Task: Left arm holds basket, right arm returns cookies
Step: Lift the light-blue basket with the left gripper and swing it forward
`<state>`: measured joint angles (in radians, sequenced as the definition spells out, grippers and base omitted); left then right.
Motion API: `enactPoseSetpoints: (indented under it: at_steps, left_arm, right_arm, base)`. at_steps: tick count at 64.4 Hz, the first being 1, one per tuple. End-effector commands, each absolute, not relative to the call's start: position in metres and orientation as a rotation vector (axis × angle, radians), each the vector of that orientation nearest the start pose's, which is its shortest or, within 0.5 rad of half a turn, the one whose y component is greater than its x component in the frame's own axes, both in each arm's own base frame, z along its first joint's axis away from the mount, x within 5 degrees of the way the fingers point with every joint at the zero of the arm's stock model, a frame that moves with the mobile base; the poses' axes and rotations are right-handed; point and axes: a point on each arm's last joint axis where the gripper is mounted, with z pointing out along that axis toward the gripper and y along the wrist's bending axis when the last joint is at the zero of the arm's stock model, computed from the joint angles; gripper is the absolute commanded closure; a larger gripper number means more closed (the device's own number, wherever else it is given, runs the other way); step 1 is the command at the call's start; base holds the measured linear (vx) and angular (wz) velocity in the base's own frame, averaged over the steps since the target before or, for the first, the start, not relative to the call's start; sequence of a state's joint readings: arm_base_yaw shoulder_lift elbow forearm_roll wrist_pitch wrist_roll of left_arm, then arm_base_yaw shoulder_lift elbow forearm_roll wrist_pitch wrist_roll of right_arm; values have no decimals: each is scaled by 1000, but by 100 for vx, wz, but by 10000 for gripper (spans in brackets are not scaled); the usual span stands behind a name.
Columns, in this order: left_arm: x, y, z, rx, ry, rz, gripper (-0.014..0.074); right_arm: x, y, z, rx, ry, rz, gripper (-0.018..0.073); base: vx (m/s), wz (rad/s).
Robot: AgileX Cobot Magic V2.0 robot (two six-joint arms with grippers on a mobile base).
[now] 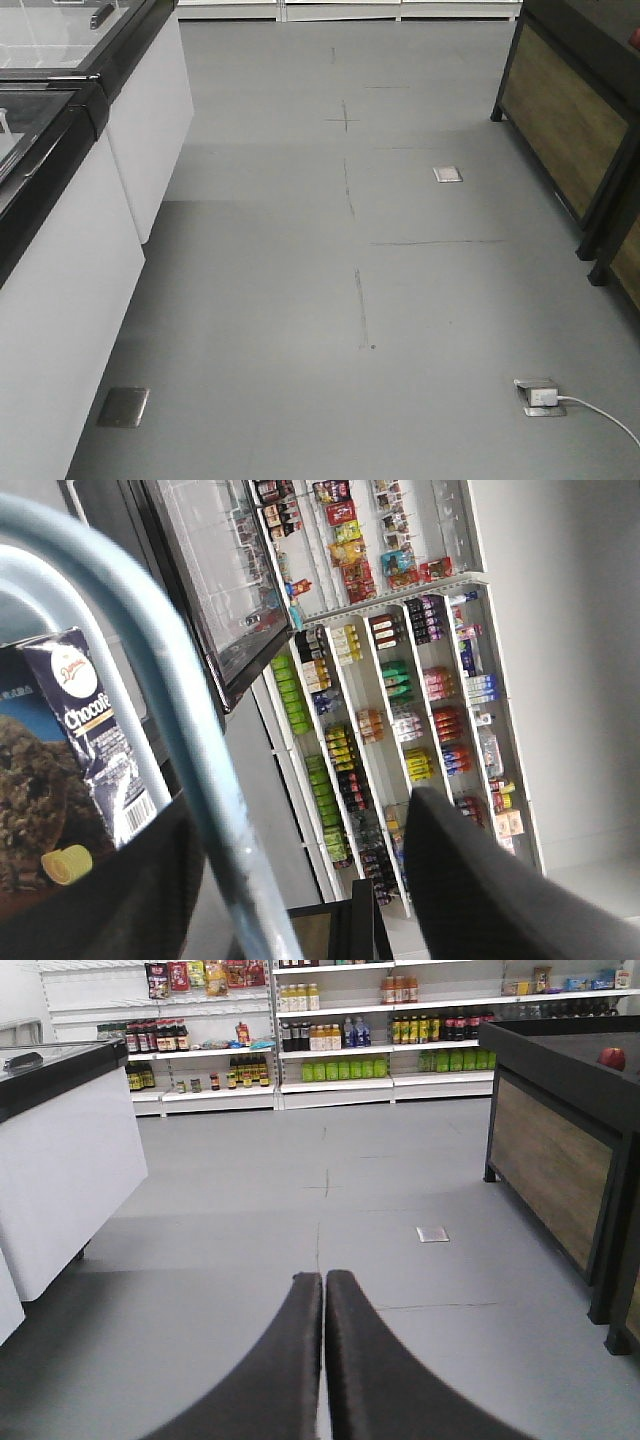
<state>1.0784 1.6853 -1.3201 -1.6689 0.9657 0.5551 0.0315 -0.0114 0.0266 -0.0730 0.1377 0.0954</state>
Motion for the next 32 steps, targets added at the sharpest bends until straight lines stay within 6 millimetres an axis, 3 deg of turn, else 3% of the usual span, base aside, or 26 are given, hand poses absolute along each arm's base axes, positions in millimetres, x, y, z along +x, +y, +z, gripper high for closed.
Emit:
enactPoseSetpoints:
  at_steps: [1, 19, 32]
  left_arm:
    - [242, 282, 371, -1045, 1251, -928, 244]
    - [250, 282, 377, -1002, 1265, -943, 606]
    - [266, 269, 415, -864, 1274, -936, 604]
  right_arm:
    - [56, 1, 199, -12, 1554, 33, 568]
    - [56, 1, 199, -12, 1554, 33, 568]
    - [56, 1, 199, -12, 1554, 33, 568]
  base:
    - [0, 0]
    - [0, 0]
    - [0, 0]
